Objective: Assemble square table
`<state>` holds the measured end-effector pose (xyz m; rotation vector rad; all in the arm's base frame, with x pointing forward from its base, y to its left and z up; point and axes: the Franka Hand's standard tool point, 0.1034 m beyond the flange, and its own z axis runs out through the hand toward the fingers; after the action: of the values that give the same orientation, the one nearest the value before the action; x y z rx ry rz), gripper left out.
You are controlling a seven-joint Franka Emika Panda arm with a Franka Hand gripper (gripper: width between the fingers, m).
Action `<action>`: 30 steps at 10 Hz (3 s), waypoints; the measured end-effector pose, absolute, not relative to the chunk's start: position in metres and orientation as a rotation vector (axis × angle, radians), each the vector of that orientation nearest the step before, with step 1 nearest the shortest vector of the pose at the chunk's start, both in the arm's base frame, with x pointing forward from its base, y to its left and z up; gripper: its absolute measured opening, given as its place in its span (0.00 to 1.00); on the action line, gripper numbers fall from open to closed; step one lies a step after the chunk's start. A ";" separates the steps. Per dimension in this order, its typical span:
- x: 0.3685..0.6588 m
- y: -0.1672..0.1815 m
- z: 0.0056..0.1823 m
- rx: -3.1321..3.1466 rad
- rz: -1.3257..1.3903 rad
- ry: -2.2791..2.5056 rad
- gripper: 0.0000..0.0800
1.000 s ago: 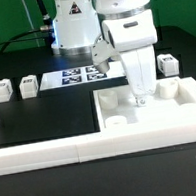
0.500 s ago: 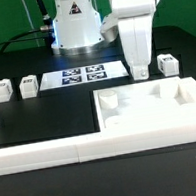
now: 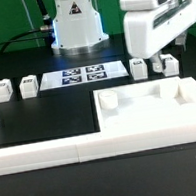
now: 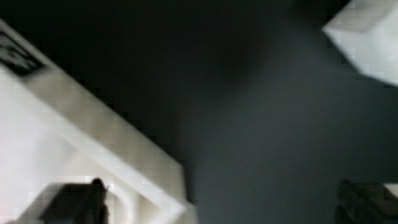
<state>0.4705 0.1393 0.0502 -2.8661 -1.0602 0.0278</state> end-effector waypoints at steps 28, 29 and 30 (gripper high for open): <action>0.378 0.172 0.007 -2.823 1.450 -0.061 0.36; 0.378 0.172 0.007 -2.823 1.450 -0.061 0.36; 0.378 0.172 0.007 -2.823 1.450 -0.061 0.36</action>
Offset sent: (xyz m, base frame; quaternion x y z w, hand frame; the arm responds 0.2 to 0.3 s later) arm -0.0367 0.0093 -0.0014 0.0067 -0.0666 0.2589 0.9636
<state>0.3779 0.1723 0.0075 -2.8228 -0.0613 1.4496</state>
